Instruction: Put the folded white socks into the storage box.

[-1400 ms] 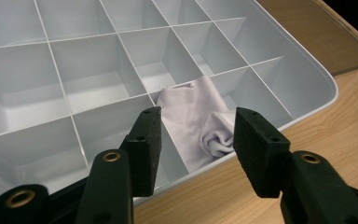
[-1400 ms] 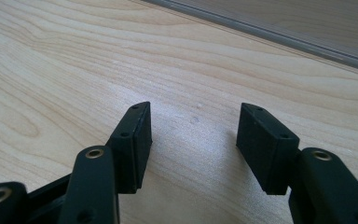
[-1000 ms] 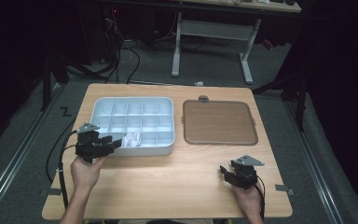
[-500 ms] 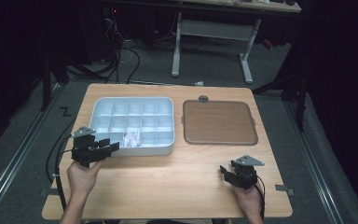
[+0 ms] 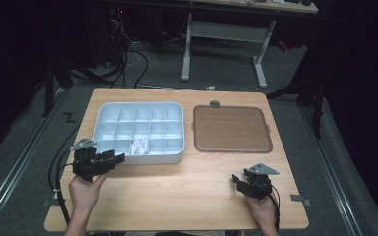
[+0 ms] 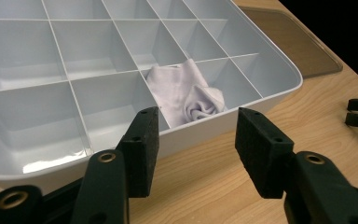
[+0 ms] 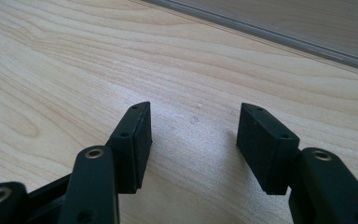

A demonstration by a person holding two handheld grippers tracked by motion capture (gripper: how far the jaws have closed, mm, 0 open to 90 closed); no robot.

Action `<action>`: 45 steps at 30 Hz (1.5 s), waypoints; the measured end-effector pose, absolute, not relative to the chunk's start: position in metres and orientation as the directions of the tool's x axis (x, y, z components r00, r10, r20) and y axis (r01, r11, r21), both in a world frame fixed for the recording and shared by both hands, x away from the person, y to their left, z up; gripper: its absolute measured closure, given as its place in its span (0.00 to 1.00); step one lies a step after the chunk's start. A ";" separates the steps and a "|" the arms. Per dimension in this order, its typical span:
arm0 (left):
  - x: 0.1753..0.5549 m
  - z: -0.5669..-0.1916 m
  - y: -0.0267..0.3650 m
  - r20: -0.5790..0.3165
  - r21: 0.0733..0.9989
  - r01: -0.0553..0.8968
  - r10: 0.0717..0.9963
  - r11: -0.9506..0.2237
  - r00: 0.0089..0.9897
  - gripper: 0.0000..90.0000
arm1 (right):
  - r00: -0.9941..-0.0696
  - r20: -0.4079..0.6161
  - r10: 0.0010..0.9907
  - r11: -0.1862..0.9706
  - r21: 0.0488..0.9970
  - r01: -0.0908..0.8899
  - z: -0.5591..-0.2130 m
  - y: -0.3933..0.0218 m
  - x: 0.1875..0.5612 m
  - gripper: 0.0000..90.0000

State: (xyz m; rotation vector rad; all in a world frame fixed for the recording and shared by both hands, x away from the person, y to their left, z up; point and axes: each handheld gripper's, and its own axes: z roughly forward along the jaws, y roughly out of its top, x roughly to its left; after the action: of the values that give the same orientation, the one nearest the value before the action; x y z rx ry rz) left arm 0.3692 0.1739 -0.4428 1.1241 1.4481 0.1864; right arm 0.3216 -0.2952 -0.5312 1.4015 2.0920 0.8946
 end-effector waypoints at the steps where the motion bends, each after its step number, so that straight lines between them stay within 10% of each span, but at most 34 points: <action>1: 0.369 -0.443 0.174 -0.679 0.689 0.511 0.706 0.515 0.204 0.56 | -0.371 -0.022 0.928 0.268 0.733 0.625 -0.531 -0.295 0.322 0.51; 45: 0.344 -0.462 0.165 -0.710 0.655 0.545 0.673 0.524 0.206 0.54 | -0.371 -0.022 0.928 0.268 0.733 0.625 -0.531 -0.295 0.322 0.51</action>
State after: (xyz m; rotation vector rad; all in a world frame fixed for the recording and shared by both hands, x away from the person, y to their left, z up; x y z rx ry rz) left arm 0.3440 0.1649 -0.4622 1.1212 1.4521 0.1226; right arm 0.3216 -0.2951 -0.5312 1.4017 2.0917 0.8944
